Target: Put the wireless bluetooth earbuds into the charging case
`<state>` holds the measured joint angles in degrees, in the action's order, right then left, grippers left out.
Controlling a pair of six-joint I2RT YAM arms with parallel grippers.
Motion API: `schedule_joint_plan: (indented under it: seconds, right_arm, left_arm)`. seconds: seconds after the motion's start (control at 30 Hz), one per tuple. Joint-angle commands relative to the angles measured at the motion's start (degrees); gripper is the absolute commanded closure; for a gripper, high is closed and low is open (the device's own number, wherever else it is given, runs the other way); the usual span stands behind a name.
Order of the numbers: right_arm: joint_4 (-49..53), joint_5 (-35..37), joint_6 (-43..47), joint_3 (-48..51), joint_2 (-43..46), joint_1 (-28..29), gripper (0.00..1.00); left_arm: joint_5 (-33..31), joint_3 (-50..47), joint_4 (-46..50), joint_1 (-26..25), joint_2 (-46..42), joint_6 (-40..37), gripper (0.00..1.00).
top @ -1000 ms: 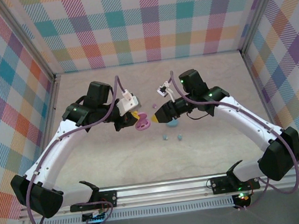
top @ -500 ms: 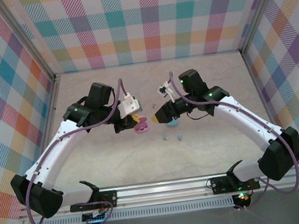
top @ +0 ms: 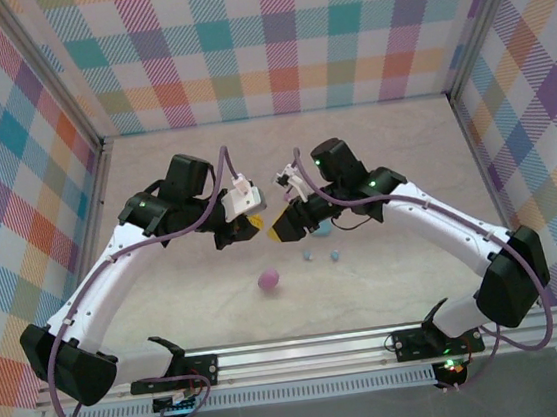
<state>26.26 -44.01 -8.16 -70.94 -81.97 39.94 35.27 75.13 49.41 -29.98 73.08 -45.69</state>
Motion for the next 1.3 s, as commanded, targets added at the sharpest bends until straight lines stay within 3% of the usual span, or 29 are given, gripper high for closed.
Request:
schedule_joint_plan:
  seconds: [0.0,0.07,0.13,0.33,0.5,0.67,0.8,0.97,1.1,1.27]
  right_arm:
    - [1.21,4.10,1.83,0.40,-0.39,0.29,0.47]
    - [2.13,8.40,1.62,1.41,0.35,0.26,0.47]
    - [1.46,10.71,0.37,3.43,1.30,0.37,0.47]
    - [-1.25,14.10,-4.50,10.09,3.37,0.34,0.48]
    - [-5.60,18.80,-9.78,16.41,6.32,0.81,0.48]
    - [-10.92,22.78,-13.37,22.84,9.20,2.56,0.48]
    - [-8.68,26.50,-13.30,23.29,8.24,7.44,0.46]
    - [-5.43,36.10,-18.86,22.96,4.83,16.15,0.44]
    - [-2.69,44.81,-24.34,21.38,2.20,24.00,0.41]
    - [4.51,49.53,-29.73,15.18,-4.36,30.31,0.36]
  left_arm:
    - [-0.47,-1.21,-0.87,-0.43,1.14,1.30,0.85]
    - [-3.63,-2.34,-1.91,-0.43,1.46,4.26,0.83]
    - [-8.20,-4.49,-4.76,-0.43,1.23,10.97,0.74]
    - [-17.25,-12.73,-10.03,-0.43,-1.91,28.95,0.60]
    - [-24.24,-20.06,-13.21,-0.47,-6.10,42.27,0.58]
    - [-30.98,-28.12,-16.52,-0.60,-12.21,47.89,0.52]
    - [-33.81,-31.25,-15.42,-0.95,-16.88,51.18,0.51]
    - [-36.64,-34.53,-12.70,-2.25,-19.92,60.80,0.51]
    - [-39.21,-35.45,-10.37,-2.98,-20.27,66.39,0.51]
    - [-39.49,-35.58,-9.59,-3.07,-18.23,69.24,0.49]
